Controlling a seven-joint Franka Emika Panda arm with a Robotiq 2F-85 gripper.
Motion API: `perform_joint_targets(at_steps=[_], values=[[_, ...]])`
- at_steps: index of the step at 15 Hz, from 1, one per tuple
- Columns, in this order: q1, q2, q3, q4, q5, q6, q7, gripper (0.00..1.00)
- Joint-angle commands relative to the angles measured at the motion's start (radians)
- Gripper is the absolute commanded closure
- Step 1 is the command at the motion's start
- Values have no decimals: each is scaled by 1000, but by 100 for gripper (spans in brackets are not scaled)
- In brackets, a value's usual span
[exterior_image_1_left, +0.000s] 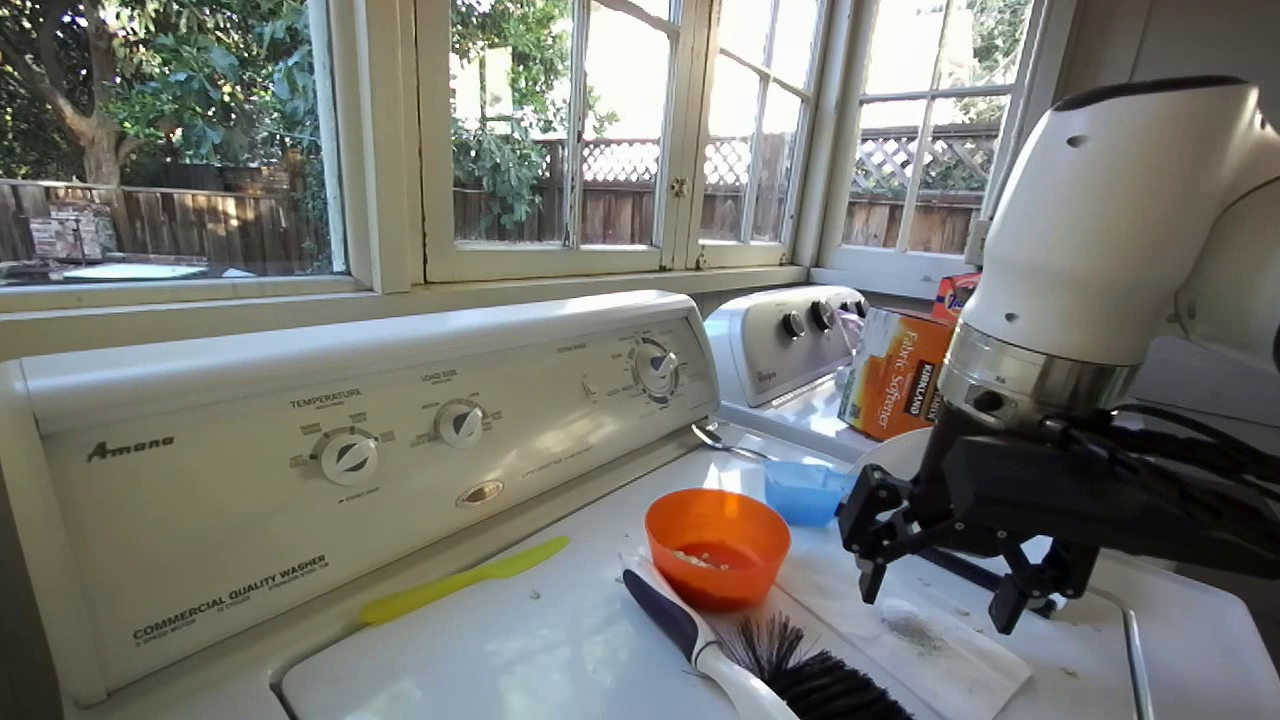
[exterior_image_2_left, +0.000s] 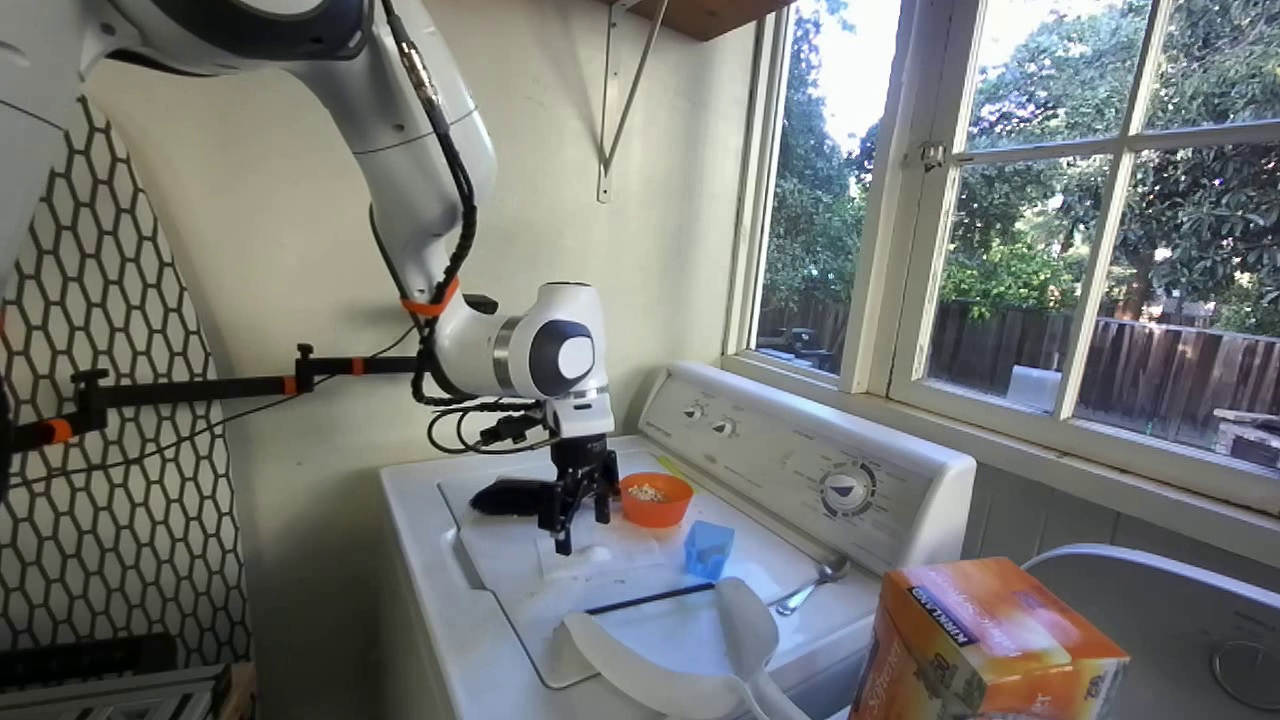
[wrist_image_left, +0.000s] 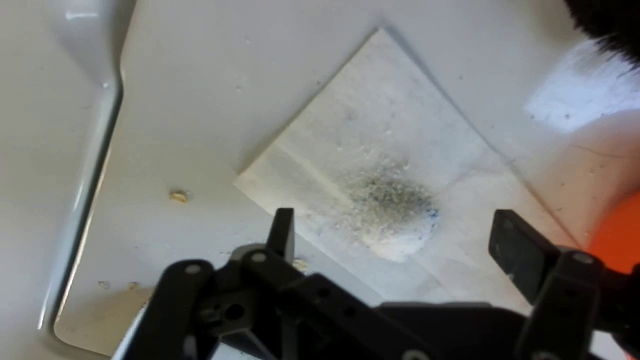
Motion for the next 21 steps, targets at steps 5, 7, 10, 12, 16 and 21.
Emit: perform_joint_targets(at_steps=[5, 7, 10, 12, 16, 21], values=[[-14, -164, 15, -200, -120, 104, 92, 0], [-32, -194, 35, -238, -119, 119, 61, 0], [-62, -215, 71, -287, -86, 164, -14, 0], [-79, -216, 89, -312, -68, 191, -81, 0], [-65, -203, 61, -331, -103, 213, -175, 0], [-65, -189, 31, -311, -198, 223, -203, 0]])
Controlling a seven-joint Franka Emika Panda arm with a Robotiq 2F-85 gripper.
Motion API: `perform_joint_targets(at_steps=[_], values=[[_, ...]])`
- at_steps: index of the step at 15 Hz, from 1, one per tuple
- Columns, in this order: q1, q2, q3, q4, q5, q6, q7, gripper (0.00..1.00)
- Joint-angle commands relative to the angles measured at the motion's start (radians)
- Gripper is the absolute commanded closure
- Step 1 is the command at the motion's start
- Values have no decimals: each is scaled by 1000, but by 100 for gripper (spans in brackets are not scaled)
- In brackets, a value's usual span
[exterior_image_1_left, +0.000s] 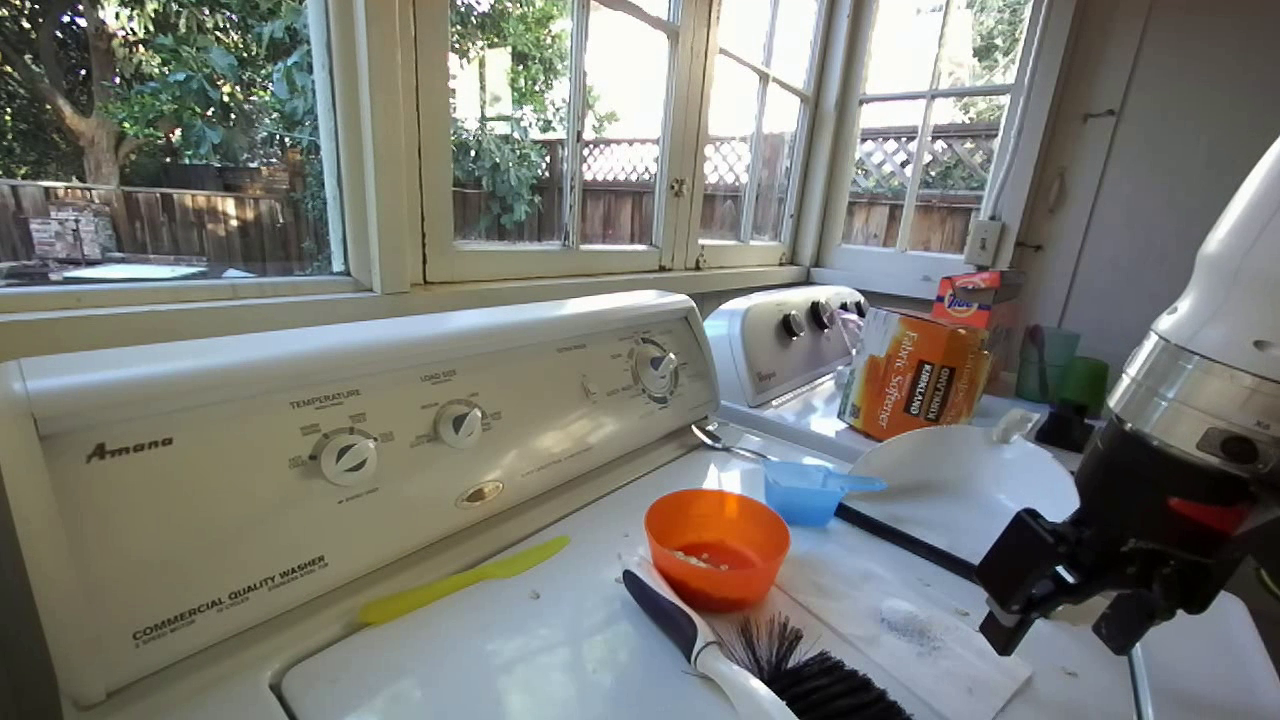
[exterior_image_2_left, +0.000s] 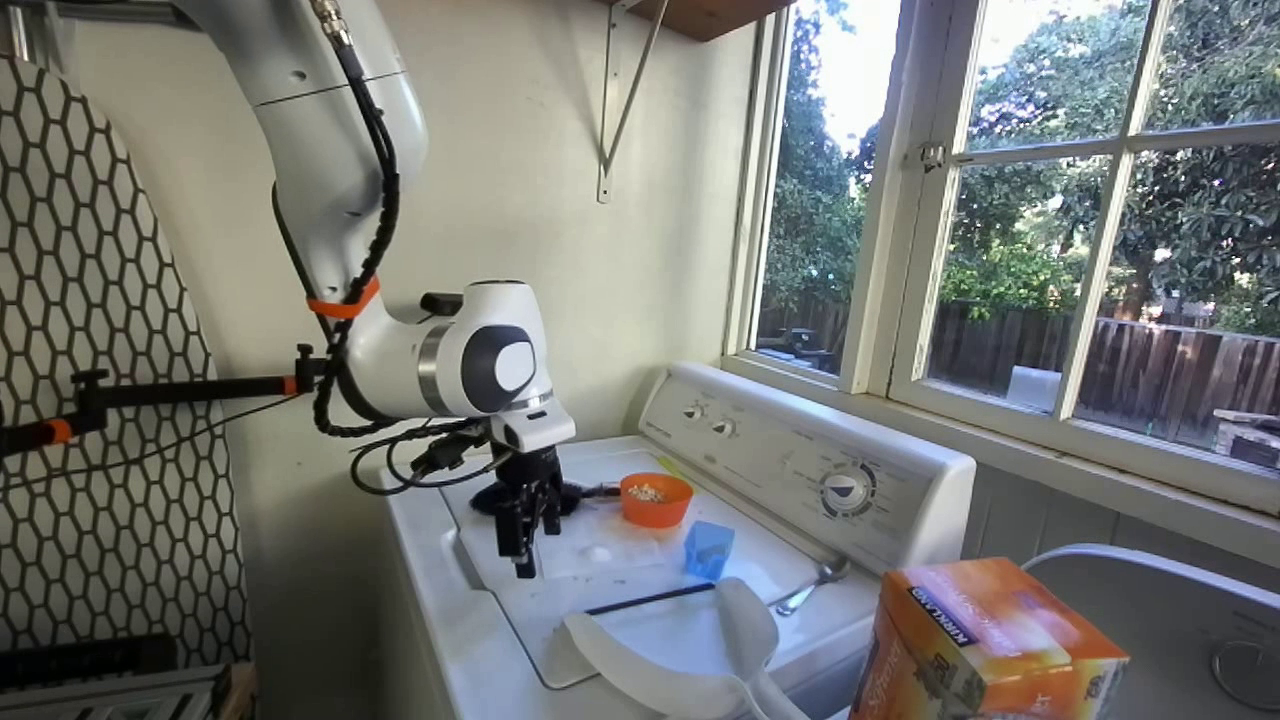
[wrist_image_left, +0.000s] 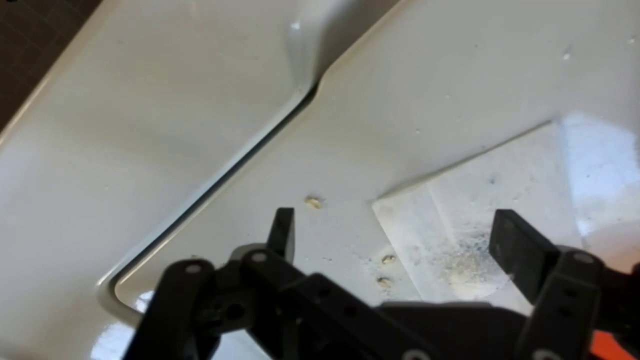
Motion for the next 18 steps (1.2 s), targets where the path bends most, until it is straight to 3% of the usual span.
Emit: perform_joint_targets(at_steps=[1, 10, 18], values=[[-7, 6, -22, -2, -80, 48, -15, 0], [-37, 86, 16, 8, 12, 143, -293, 0], [-55, 110, 14, 34, 10, 140, -386, 0]])
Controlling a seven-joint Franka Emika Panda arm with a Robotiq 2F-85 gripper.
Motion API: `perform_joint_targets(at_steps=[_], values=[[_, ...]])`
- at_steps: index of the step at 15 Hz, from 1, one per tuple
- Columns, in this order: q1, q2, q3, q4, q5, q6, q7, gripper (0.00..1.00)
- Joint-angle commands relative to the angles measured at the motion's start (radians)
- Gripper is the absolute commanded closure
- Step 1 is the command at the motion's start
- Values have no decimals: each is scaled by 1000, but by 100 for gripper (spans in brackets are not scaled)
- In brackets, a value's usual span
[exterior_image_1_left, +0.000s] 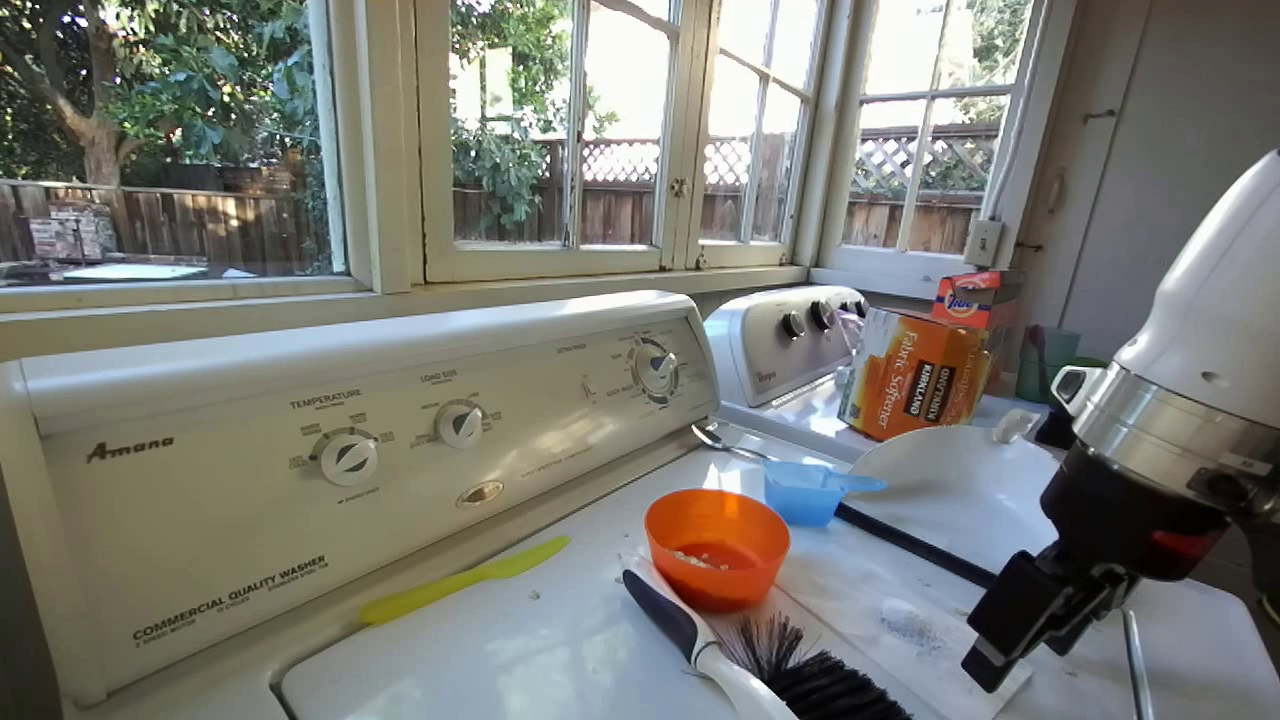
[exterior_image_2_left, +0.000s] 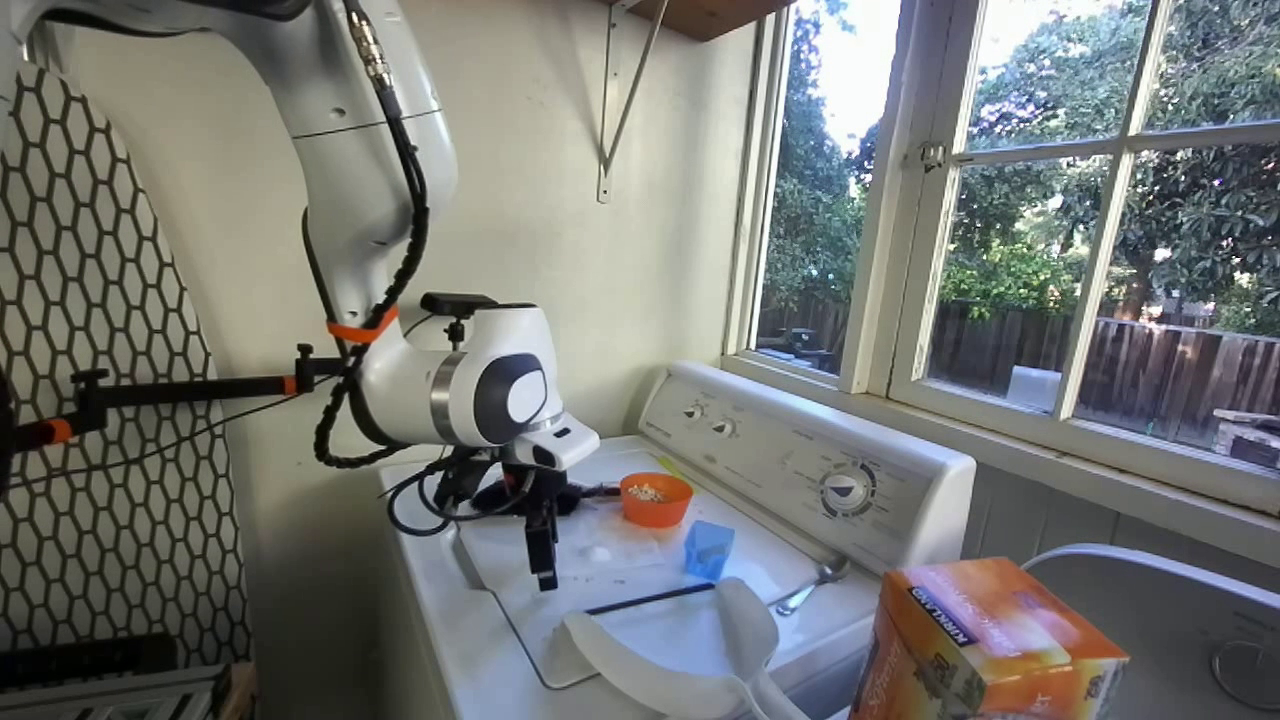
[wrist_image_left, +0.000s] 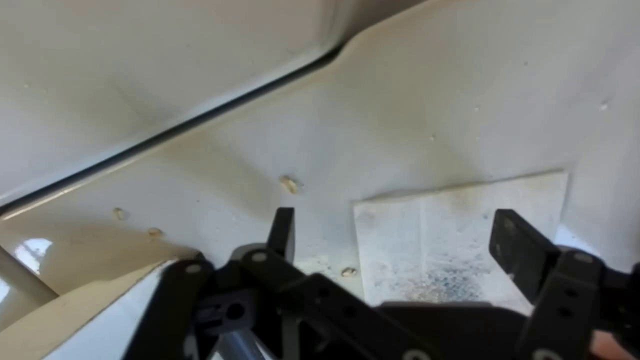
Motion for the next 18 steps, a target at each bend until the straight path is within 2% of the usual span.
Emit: perform_joint_targets(at_steps=[1, 3, 4, 5, 6, 7, 8, 11, 15, 16, 18], values=[[-20, 24, 14, 16, 25, 21, -53, 6], [-25, 29, 18, 22, 32, 22, -69, 15], [-28, 32, 20, 24, 38, 21, -80, 15], [-32, 35, 25, 26, 48, 18, -91, 31], [-37, 38, 31, 27, 60, 19, -105, 40], [-41, 40, 36, 29, 72, 17, -116, 42], [-46, 41, 40, 30, 82, 16, -129, 49], [-57, 37, 49, 34, 111, 10, -161, 75], [-65, 35, 57, 41, 133, 3, -185, 86], [-67, 33, 60, 42, 138, 0, -189, 80], [-73, 25, 66, 41, 150, -3, -202, 93]])
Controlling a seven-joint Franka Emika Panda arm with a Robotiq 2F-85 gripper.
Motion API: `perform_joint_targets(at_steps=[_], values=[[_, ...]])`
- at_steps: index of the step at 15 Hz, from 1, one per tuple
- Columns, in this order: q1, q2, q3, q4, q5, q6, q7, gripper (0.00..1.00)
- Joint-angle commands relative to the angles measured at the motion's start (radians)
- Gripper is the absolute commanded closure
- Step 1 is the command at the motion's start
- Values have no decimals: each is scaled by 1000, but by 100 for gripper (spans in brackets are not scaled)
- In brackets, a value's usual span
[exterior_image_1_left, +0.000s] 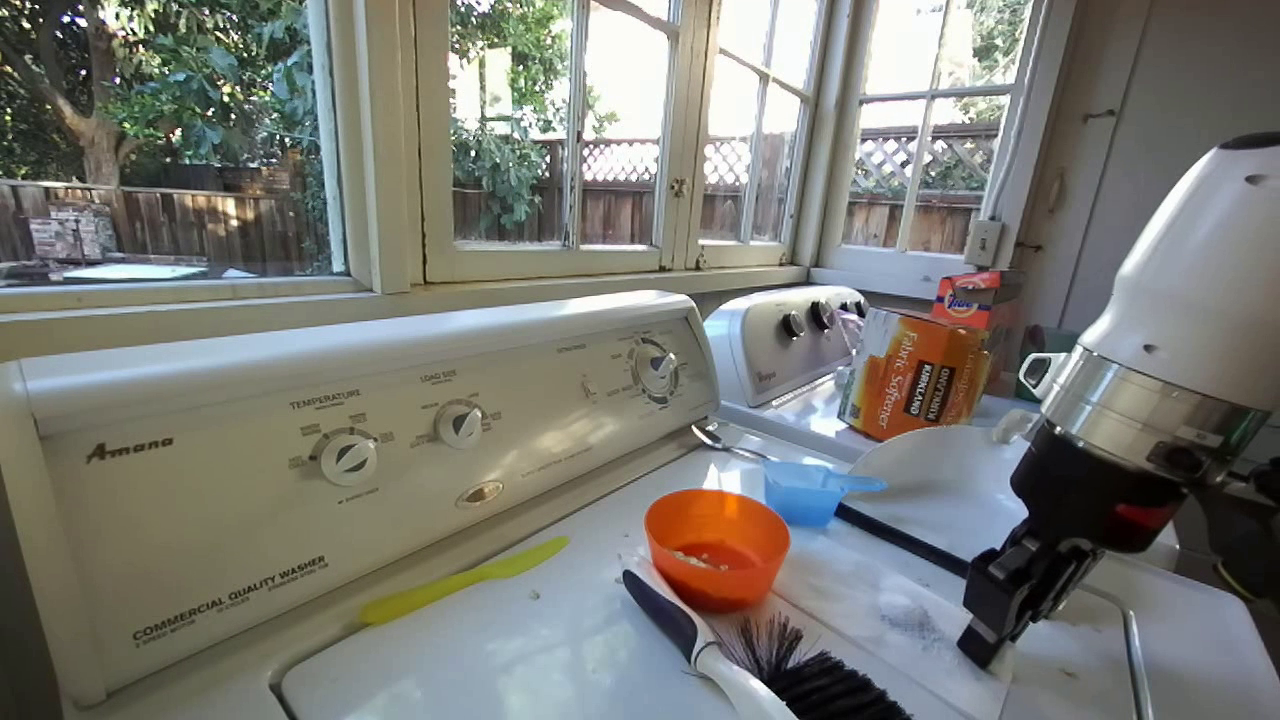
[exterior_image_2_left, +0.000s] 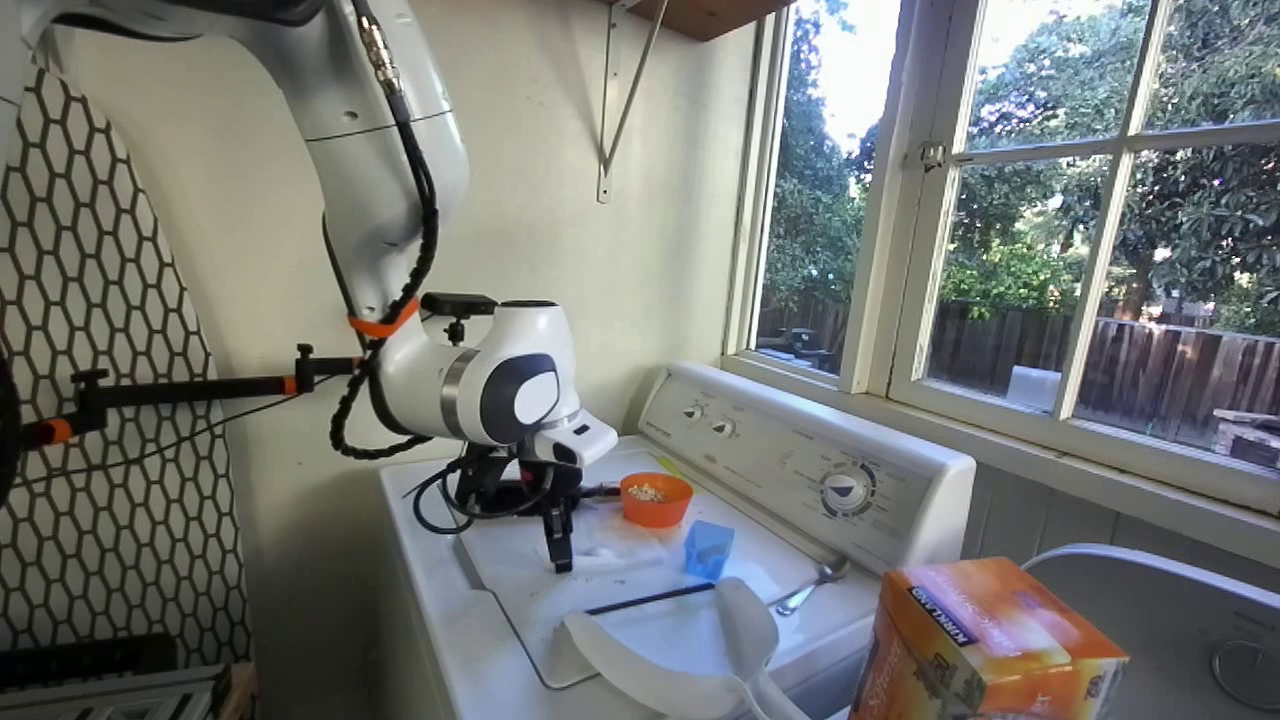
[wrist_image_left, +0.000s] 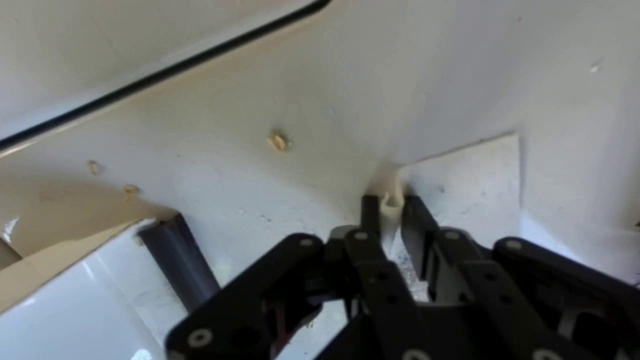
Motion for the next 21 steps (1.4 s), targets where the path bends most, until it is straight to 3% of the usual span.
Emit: perform_joint_targets(at_steps=[1, 5, 6, 10, 16, 21], values=[[-22, 1, 30, 6, 47, -10, -57, 98], [-62, -18, 91, 3, 121, -50, -185, 100], [-28, -28, 68, 3, 178, -67, -252, 100], [-31, -67, 81, 11, 295, -190, -431, 100], [-30, -141, 45, 42, 233, -416, -476, 100], [-41, -115, 39, 75, 224, -449, -518, 100]])
